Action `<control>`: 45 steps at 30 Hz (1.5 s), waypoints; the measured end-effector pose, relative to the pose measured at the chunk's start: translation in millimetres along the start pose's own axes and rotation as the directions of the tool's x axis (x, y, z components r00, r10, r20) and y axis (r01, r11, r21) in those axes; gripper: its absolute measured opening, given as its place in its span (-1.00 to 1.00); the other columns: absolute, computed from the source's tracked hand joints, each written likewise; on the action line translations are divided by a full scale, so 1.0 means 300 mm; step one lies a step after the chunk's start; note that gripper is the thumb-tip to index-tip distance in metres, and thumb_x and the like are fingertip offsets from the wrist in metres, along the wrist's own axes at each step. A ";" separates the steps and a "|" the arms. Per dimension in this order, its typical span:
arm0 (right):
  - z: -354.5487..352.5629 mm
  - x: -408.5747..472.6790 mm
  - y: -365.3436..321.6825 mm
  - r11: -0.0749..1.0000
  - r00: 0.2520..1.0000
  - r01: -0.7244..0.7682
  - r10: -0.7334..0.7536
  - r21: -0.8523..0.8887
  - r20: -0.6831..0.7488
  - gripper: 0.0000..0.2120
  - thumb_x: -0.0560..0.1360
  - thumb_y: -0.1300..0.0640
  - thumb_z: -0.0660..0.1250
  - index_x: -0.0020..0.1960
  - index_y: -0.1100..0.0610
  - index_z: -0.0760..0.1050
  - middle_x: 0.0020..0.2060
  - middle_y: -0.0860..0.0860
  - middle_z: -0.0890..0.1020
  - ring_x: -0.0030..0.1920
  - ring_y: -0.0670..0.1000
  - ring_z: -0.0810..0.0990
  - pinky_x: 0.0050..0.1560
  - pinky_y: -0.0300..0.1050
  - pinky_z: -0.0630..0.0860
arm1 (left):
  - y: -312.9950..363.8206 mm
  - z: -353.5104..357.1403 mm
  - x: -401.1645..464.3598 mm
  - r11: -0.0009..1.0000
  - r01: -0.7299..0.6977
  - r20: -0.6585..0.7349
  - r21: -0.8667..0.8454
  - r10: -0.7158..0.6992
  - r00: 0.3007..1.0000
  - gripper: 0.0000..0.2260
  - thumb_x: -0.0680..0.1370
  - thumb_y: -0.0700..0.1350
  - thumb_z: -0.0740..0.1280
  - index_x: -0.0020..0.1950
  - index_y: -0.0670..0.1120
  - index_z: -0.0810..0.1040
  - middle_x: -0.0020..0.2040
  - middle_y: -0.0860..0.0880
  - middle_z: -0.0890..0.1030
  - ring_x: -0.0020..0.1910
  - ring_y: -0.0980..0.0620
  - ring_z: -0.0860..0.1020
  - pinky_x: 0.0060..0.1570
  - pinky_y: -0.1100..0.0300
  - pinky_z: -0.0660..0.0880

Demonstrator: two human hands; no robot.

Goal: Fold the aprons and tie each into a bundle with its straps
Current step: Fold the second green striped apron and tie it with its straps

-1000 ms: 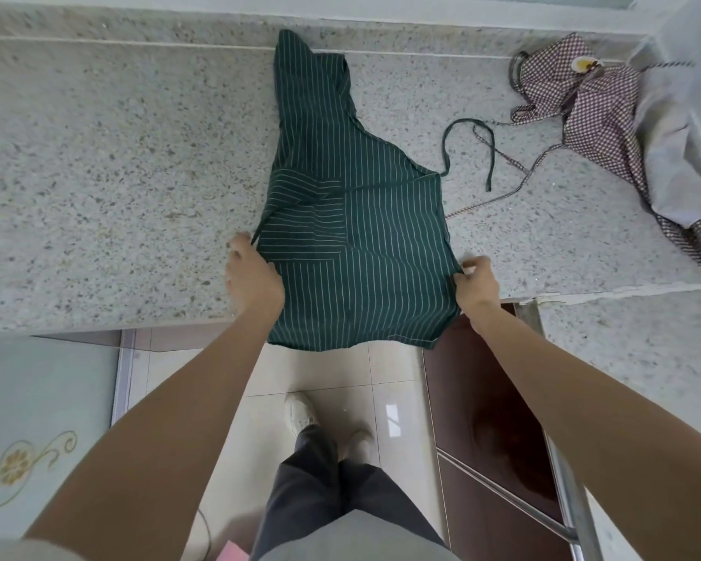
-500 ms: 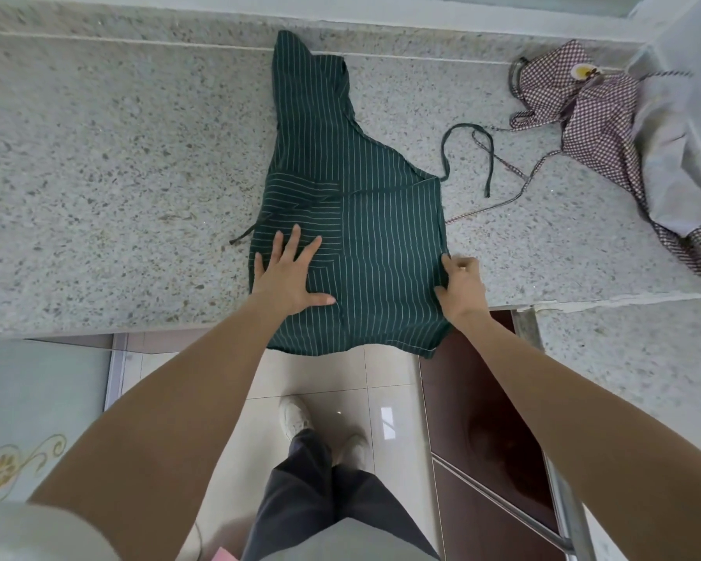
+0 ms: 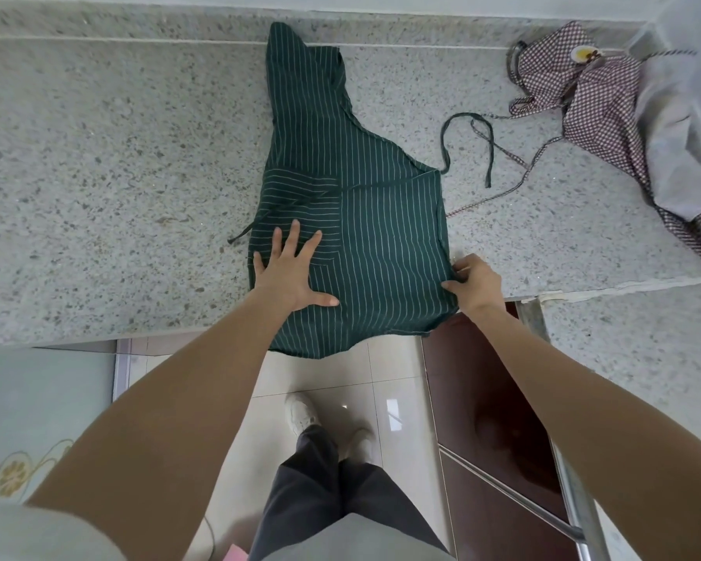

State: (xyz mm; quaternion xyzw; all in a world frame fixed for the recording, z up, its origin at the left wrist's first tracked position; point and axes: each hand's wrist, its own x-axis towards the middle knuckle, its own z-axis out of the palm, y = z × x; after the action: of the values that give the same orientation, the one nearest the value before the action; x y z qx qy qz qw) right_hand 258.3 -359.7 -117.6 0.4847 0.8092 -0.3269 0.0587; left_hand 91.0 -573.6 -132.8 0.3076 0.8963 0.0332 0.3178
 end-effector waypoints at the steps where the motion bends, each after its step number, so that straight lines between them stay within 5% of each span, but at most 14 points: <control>1: -0.005 0.006 0.006 1.000 1.000 -0.006 0.007 0.005 -0.011 -0.74 0.51 0.31 0.31 0.18 0.29 0.44 0.05 0.21 0.59 0.11 0.18 0.54 0.12 -0.06 0.44 | 0.000 -0.001 0.000 1.000 0.002 0.003 0.005 -0.002 1.000 0.05 0.30 0.29 0.45 0.52 0.16 -0.23 0.52 0.00 -0.34 0.50 -0.11 -0.30 0.42 -0.24 -0.12; 6: 0.002 0.026 -0.005 0.983 0.995 0.084 -0.091 -0.161 -0.038 -0.64 0.46 0.47 0.16 0.21 0.25 0.38 0.13 0.25 0.43 0.13 0.23 0.44 0.14 0.01 0.42 | 0.012 -0.012 -0.003 0.998 0.022 -0.018 0.051 -0.021 1.000 0.06 0.27 0.31 0.45 0.53 0.14 -0.19 0.54 -0.03 -0.26 0.52 -0.12 -0.22 0.42 -0.25 -0.04; 12: 0.016 0.059 -0.115 0.951 0.974 0.224 -0.224 -0.215 0.023 -0.57 0.53 0.38 0.15 0.38 0.17 0.32 0.27 0.23 0.30 0.23 0.20 0.38 0.23 -0.07 0.35 | 0.042 -0.098 0.025 0.977 0.000 -0.137 0.212 0.029 0.990 -0.14 0.32 0.35 0.39 0.48 0.03 0.15 0.45 -0.15 0.19 0.42 -0.15 0.20 0.38 -0.09 0.17; 17: 0.016 0.128 -0.144 0.927 0.984 0.176 -0.164 -0.332 0.063 -0.63 0.57 0.35 0.09 0.38 0.31 0.31 0.33 0.26 0.28 0.27 0.20 0.37 0.25 -0.16 0.30 | 0.018 -0.127 0.069 0.982 0.007 -0.081 0.190 0.008 0.997 -0.05 0.31 0.17 0.50 0.52 0.01 0.00 0.51 -0.18 0.00 0.50 -0.17 0.00 0.43 -0.16 0.04; 19: 0.006 0.153 -0.139 0.943 0.995 0.096 -0.085 -0.320 0.048 -0.65 0.57 0.33 0.09 0.35 0.36 0.29 0.31 0.26 0.29 0.26 0.19 0.34 0.14 -0.21 0.30 | 0.010 -0.133 0.072 0.981 0.017 -0.042 0.194 -0.009 0.999 0.01 0.28 0.19 0.52 0.52 0.03 -0.04 0.51 -0.18 -0.01 0.49 -0.19 0.04 0.40 -0.18 0.11; 22: -0.020 0.185 -0.152 0.940 0.998 0.056 -0.045 -0.336 0.039 -0.59 0.55 0.30 0.17 0.37 0.36 0.25 0.30 0.26 0.25 0.28 0.21 0.28 0.27 -0.03 0.31 | 0.027 -0.171 0.098 0.954 0.023 -0.041 0.299 -0.011 0.999 0.01 0.26 0.27 0.49 0.51 0.01 0.01 0.46 -0.20 0.10 0.43 -0.21 0.17 0.33 -0.17 0.22; 26: -0.051 0.239 -0.232 0.926 0.970 0.238 -0.240 -0.292 0.030 -0.52 0.52 0.33 0.23 0.40 0.24 0.21 0.28 0.23 0.29 0.29 0.17 0.30 0.26 -0.05 0.33 | 0.070 -0.267 0.190 0.968 0.051 -0.135 0.246 -0.018 0.991 -0.26 0.41 0.21 0.40 0.44 -0.07 0.18 0.36 -0.18 0.31 0.34 -0.17 0.33 0.29 -0.09 0.28; 29: -0.063 0.307 -0.309 0.867 0.906 0.424 -0.401 -0.262 0.137 -0.53 0.54 0.28 0.23 0.43 0.19 0.22 0.33 0.17 0.28 0.34 0.12 0.29 0.34 -0.11 0.28 | 0.080 -0.322 0.261 0.964 0.072 -0.284 0.257 0.004 0.959 -0.38 0.48 0.08 0.37 0.43 -0.11 0.21 0.36 -0.18 0.29 0.34 -0.15 0.28 0.29 -0.05 0.28; 33: -0.066 0.434 -0.424 0.819 0.846 0.527 -0.481 -0.227 0.229 -0.55 0.57 0.22 0.21 0.45 0.18 0.23 0.36 0.16 0.29 0.34 0.14 0.33 0.36 -0.11 0.23 | 0.052 -0.368 0.340 0.990 0.139 -0.276 0.026 -0.127 0.953 -0.28 0.48 0.06 0.39 0.50 -0.05 0.09 0.46 -0.23 0.14 0.43 -0.21 0.15 0.36 -0.14 0.19; 36: -0.055 0.502 -0.499 0.874 0.868 0.464 -0.415 -0.147 0.273 -0.51 0.59 0.14 0.21 0.48 0.13 0.18 0.39 0.14 0.31 0.33 0.13 0.36 0.27 -0.13 0.31 | 0.040 -0.405 0.393 0.935 0.209 -0.241 -0.286 -0.281 0.929 -0.34 0.55 0.01 0.31 0.50 -0.16 0.04 0.41 -0.26 0.20 0.36 -0.23 0.26 0.31 -0.10 0.29; 40: -0.016 0.580 -0.592 0.950 0.867 0.307 -0.306 0.062 0.393 -0.35 0.58 0.06 0.24 0.54 0.10 -0.03 0.43 0.12 0.31 0.38 0.11 0.33 0.31 -0.10 0.27 | 0.018 -0.491 0.465 0.764 0.257 -0.162 -0.592 -0.425 0.891 -0.44 0.60 -0.02 0.22 0.46 -0.29 0.11 0.36 -0.26 0.28 0.26 -0.16 0.36 0.22 0.06 0.36; 45: 0.009 0.684 -0.729 0.978 0.876 0.137 -0.193 0.156 0.441 -0.40 0.56 -0.01 0.25 0.50 0.13 0.10 0.38 0.14 0.35 0.31 0.14 0.39 0.16 -0.12 0.35 | -0.041 -0.619 0.579 0.442 0.259 0.072 -0.859 -0.397 0.915 -0.54 0.58 0.03 0.27 0.35 -0.26 0.38 0.24 -0.18 0.50 0.04 -0.08 0.53 0.02 0.14 0.48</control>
State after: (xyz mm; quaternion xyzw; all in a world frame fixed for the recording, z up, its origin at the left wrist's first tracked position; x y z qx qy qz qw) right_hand -29.7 -277.4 -101.0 0.3265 0.7904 -0.4828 0.1885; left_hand -130.9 -458.6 -83.6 -0.0721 0.8240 0.4285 0.3636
